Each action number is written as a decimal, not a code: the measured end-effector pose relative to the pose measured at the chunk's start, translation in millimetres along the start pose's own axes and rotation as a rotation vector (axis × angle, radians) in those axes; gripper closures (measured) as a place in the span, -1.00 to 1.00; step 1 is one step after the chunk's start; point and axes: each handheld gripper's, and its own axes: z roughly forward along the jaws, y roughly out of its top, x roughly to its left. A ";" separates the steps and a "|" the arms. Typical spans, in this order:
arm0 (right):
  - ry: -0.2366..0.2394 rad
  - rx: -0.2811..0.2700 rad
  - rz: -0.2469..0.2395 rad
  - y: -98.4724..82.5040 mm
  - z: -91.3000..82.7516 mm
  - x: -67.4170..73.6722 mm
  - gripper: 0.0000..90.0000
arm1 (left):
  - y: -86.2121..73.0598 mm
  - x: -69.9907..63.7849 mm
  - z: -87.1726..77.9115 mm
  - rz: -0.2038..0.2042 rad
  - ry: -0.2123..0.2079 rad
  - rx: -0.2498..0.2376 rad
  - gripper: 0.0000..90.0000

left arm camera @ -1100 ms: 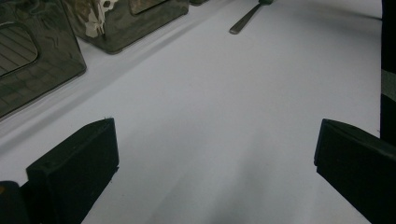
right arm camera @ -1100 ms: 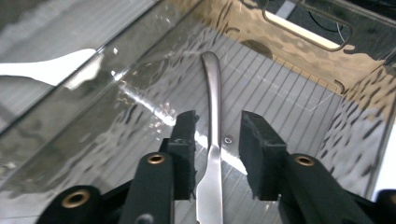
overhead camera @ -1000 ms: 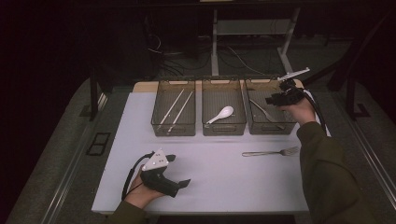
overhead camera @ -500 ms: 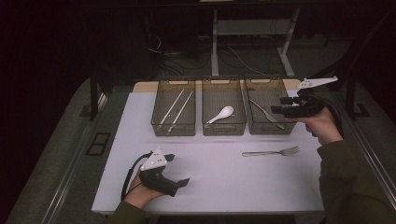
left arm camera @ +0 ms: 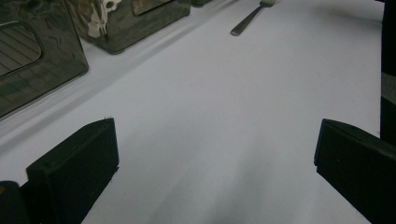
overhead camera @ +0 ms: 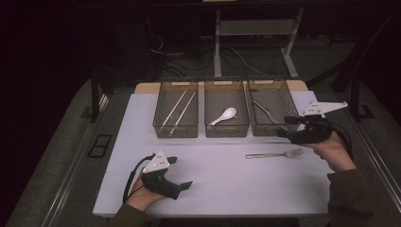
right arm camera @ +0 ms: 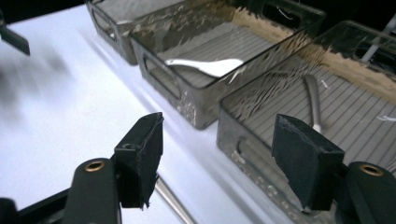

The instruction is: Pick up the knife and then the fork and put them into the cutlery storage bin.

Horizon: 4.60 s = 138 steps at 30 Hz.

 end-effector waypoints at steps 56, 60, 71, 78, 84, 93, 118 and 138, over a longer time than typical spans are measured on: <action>0.120 0.647 -0.303 -33.4 75.3 3.8 0.73 | -1.9 1.5 1.7 0.012 -0.011 0.021 -1.00; 0.116 0.686 -0.323 -30.6 76.8 10.0 0.82 | -1.9 1.5 1.7 0.012 -0.011 0.020 -1.00; 0.120 0.732 -0.314 -27.7 79.1 13.4 0.87 | -1.8 1.4 2.0 0.010 -0.012 0.019 -1.00; 0.121 0.731 -0.284 -28.7 76.6 11.6 0.88 | -1.9 1.5 1.8 0.010 -0.013 0.015 -1.00; 0.138 0.656 -0.236 -31.0 64.8 3.1 0.88 | -1.8 1.2 2.1 0.010 -0.013 0.017 -1.00; 0.144 0.548 -0.168 -31.9 45.7 -3.4 0.88 | -1.7 1.2 2.4 0.011 -0.012 0.018 -1.00; 0.099 0.158 -0.017 -22.1 -19.4 -25.5 0.87 | -1.7 1.0 2.6 0.011 -0.012 0.015 -1.00; -0.107 0.051 0.107 1.6 -26.8 -45.7 0.87 | -1.2 1.1 2.9 0.009 -0.015 0.016 -1.00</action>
